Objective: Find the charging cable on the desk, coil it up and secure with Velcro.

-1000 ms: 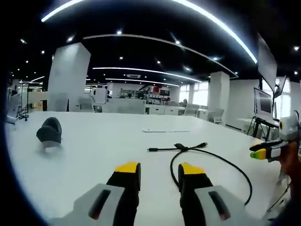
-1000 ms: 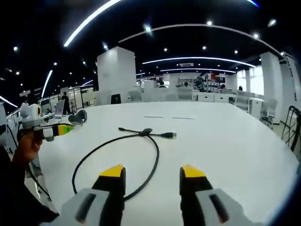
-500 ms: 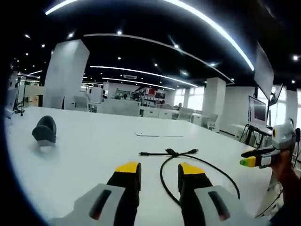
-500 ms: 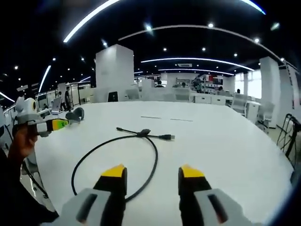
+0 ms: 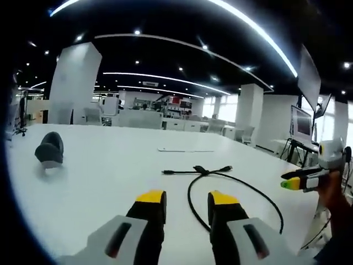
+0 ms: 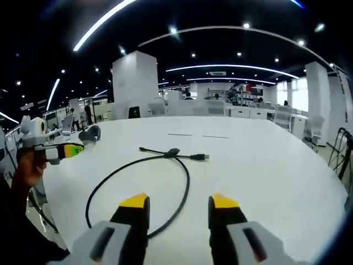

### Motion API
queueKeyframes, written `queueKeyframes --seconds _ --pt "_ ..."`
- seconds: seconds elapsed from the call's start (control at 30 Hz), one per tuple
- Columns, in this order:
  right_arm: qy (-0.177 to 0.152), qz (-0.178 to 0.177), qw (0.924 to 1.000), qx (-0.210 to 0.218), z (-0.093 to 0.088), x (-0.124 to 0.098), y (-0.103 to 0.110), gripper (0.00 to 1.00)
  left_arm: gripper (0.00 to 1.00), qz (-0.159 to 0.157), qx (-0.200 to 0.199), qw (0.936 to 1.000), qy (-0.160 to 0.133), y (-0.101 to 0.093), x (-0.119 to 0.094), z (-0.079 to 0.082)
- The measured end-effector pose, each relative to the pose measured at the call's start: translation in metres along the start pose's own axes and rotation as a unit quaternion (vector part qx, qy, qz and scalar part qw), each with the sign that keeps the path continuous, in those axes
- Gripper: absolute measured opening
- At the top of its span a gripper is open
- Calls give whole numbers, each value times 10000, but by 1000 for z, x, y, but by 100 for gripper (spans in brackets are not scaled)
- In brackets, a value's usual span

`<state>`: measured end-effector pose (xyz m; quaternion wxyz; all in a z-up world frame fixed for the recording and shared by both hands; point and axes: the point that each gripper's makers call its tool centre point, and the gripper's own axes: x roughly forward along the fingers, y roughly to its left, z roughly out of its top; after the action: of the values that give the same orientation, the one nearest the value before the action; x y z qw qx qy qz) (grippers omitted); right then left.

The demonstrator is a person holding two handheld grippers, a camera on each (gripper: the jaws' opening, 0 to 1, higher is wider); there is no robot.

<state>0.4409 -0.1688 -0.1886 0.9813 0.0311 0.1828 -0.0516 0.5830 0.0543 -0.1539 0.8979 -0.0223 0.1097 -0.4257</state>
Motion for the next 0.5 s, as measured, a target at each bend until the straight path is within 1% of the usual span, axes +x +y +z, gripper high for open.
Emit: queueKeyframes --seconds 0.13,0.27,0.4,0.5 --pt "41 18 10000 22 -1 -1 0 43 30 -114 -119 9999 -41 -4 0 0" --pt "74 80 9999 33 -2 0 3 44 30 -164 -112 9998 -27 -6 0 -1" --pt "55 42 10000 -19 0 -3 3 44 29 -149 -30 9999 -24 -8 -1 1" --pt "34 6 10000 -39 2 -4 1 44 28 -146 -64 9999 -26 -7 -2 2"
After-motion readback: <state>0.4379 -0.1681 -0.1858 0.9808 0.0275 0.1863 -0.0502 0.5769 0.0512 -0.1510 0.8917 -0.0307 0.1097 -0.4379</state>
